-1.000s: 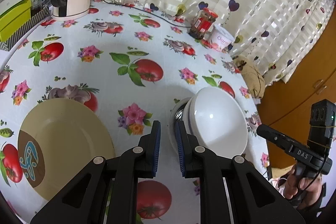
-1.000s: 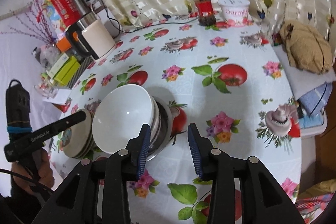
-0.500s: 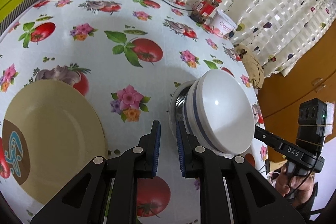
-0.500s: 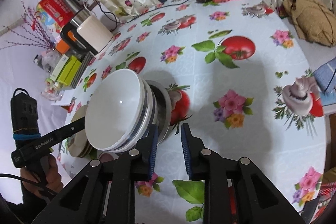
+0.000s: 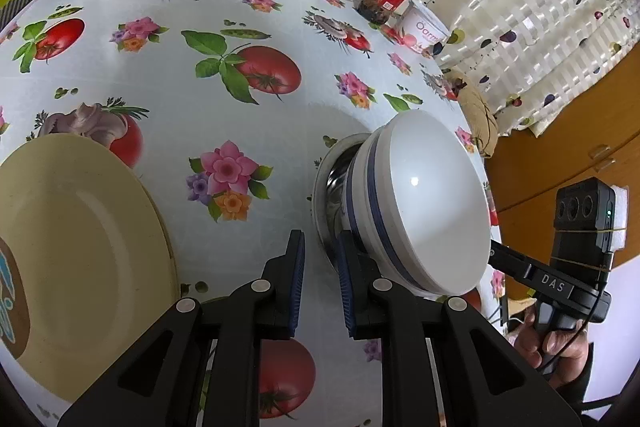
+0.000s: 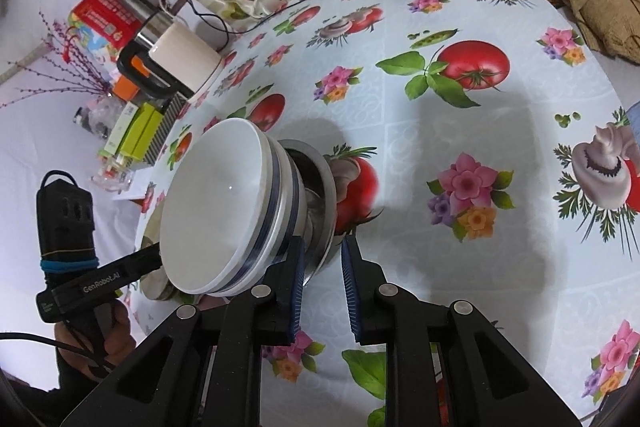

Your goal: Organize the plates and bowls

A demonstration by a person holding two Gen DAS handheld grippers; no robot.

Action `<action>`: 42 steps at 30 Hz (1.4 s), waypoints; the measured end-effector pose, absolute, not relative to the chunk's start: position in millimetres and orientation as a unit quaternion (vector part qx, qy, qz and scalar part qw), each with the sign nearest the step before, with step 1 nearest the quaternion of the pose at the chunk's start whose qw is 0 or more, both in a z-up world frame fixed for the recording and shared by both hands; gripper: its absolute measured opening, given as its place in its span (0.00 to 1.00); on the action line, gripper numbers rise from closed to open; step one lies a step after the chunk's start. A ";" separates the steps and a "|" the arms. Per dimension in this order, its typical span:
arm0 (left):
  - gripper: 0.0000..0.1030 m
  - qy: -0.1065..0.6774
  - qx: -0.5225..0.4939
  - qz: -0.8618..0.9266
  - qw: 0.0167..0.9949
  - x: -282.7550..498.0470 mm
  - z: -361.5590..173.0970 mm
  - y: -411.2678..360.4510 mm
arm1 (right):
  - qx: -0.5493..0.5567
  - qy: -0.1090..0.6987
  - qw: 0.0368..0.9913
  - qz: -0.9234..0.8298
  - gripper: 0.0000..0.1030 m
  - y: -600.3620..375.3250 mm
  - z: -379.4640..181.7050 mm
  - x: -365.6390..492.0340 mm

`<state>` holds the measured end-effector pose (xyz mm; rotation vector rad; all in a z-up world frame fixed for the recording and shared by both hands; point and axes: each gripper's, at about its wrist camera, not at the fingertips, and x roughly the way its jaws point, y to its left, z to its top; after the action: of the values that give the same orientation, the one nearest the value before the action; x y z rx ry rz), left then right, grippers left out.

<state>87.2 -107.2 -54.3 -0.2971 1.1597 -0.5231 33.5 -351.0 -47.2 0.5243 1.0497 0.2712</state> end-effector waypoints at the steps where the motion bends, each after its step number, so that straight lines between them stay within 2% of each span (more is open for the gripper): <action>1: 0.17 0.542 -0.139 -0.244 0.792 87.9 -55.2 -107.2 | 0.248 0.494 0.823 0.128 0.18 -351.0 -47.8 34.0; 13: 0.16 0.543 -0.154 -0.252 0.786 92.2 -60.0 -105.1 | 0.273 0.499 0.810 0.142 0.18 -353.8 -58.1 37.9; 16: 0.16 0.540 -0.152 -0.255 0.788 92.5 -59.6 -106.4 | 0.279 0.495 0.810 0.146 0.11 -354.0 -58.5 38.6; 30: 0.14 0.536 -0.147 -0.272 0.785 94.8 -63.6 -110.6 | 0.290 0.495 0.804 0.156 0.11 -356.4 -58.8 40.9; 35: 0.14 0.533 -0.138 -0.272 0.790 94.0 -62.5 -112.5 | 0.281 0.503 0.802 0.158 0.14 -352.1 -60.8 44.5; 42: 0.14 0.526 -0.123 -0.266 0.798 91.5 -59.7 -115.9 | 0.265 0.498 0.813 0.148 0.12 -346.0 -58.9 45.2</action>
<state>91.5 -115.9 -59.7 -0.2632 1.1299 -0.5714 45.2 -346.0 -58.9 0.5655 1.0626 0.3166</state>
